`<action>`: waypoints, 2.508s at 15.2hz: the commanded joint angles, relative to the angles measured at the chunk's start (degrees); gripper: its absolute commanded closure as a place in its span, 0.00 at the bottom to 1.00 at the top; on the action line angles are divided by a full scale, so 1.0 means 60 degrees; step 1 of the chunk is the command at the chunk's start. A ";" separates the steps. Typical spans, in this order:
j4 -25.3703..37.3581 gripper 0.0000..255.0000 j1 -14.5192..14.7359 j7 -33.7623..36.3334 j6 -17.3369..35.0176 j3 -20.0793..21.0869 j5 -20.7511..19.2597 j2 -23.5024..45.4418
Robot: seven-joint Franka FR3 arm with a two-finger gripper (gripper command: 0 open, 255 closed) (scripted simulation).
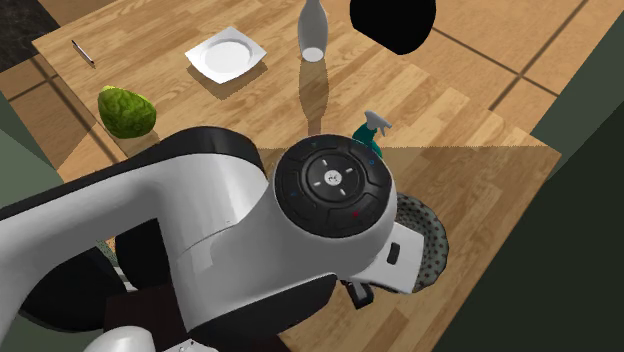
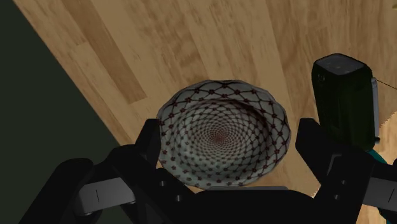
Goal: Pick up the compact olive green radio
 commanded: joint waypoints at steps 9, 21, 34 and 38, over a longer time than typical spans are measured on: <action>0.0704 0.00 0.0283 0.1578 0.1561 0.1886 -0.0437 0.2564; 0.2795 0.00 0.0932 0.4423 0.2485 0.3478 -0.3126 0.6825; 0.2407 1.00 0.1068 0.4840 0.3313 0.3337 -0.3655 0.7414; 0.2388 1.00 0.1071 0.4848 0.3323 0.3342 -0.3650 0.7404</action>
